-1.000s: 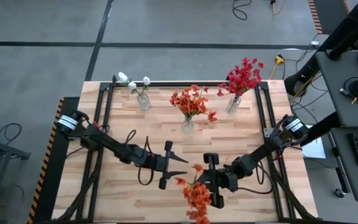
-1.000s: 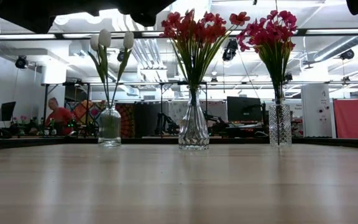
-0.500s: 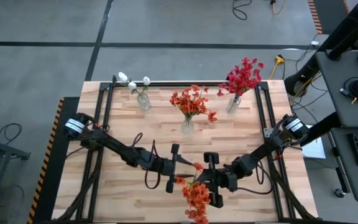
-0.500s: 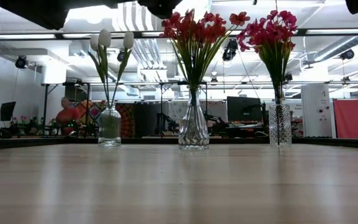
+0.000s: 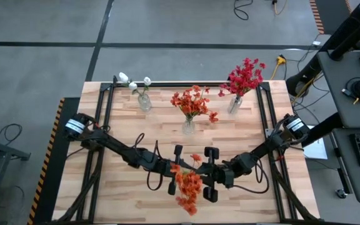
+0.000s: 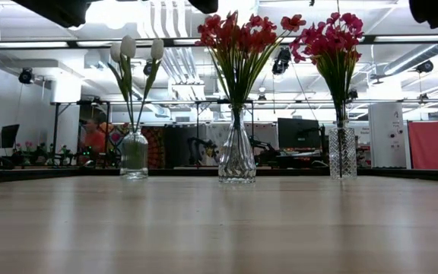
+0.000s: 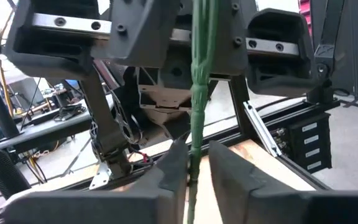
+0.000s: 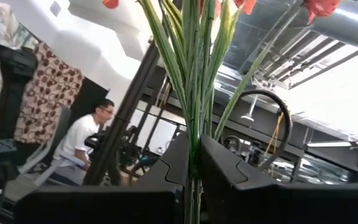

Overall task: Sort flowers into vase by color
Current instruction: Put the orange flowers into the bottom transparent vase

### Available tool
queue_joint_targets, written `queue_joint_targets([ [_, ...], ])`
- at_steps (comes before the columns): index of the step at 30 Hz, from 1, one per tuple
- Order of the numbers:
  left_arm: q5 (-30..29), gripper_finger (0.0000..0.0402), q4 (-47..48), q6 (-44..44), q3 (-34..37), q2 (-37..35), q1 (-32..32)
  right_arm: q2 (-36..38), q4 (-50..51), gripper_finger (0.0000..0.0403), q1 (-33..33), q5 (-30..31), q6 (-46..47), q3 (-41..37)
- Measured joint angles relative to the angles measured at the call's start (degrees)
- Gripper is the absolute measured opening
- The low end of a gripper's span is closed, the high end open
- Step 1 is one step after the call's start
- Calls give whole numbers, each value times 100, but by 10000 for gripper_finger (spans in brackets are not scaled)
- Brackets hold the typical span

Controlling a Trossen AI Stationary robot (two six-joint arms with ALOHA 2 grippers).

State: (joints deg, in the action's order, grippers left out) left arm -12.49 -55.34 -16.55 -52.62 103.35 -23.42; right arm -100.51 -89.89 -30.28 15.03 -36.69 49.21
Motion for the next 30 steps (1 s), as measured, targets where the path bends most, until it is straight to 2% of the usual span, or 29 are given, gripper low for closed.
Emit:
queue_joint_targets([
  [2,0,21,31,-57,0,0,0,0,3,22,1,30,1,0],
  [4,2,7,35,-77,2,0,-6,0,10,22,-5,35,3,0],
  [11,-37,3,81,-38,12,-7,-12,0,4,22,-24,504,114,0],
  [15,-247,2,326,-37,13,-93,-17,0,3,34,-29,791,277,0],
  [20,-572,2,922,-13,17,-332,-54,41,37,76,-122,1278,242,0],
  [26,-1376,1,1480,31,26,-514,-145,111,142,140,-364,2443,-113,0],
  [30,-1585,1,1640,77,26,-533,-155,179,325,178,-474,3293,-298,45],
])
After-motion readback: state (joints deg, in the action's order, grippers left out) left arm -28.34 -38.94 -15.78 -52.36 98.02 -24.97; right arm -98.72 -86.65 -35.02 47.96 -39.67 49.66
